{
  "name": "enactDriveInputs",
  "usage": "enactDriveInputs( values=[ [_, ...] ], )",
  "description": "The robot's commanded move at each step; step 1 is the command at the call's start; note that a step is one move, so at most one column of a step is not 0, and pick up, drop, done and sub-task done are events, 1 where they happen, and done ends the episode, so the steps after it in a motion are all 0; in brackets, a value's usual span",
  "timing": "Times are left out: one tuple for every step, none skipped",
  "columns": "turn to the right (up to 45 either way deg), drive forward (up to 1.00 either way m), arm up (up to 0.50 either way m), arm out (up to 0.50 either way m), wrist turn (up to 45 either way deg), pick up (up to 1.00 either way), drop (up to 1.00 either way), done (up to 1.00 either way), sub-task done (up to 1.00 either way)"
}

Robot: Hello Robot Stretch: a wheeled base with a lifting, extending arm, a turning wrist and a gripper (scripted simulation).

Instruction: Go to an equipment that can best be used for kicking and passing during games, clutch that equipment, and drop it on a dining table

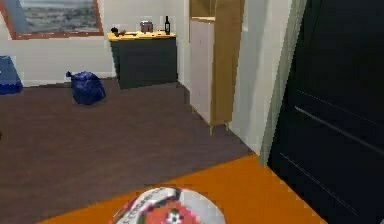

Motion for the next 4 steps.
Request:
enactDriveInputs(
  values=[
    [45.0, 0.00, 0.00, 0.00, 0.0, 0.00, 0.00, 0.00, 0.00],
    [6.0, 0.00, 0.00, 0.00, 0.0, 0.00, 0.00, 0.00, 0.00],
    [-45.0, 0.00, 0.00, 0.00, 0.0, 0.00, 0.00, 0.00, 0.00],
    [-45.0, 0.00, 0.00, 0.00, 0.0, 0.00, 0.00, 0.00, 0.00]
  ],
)
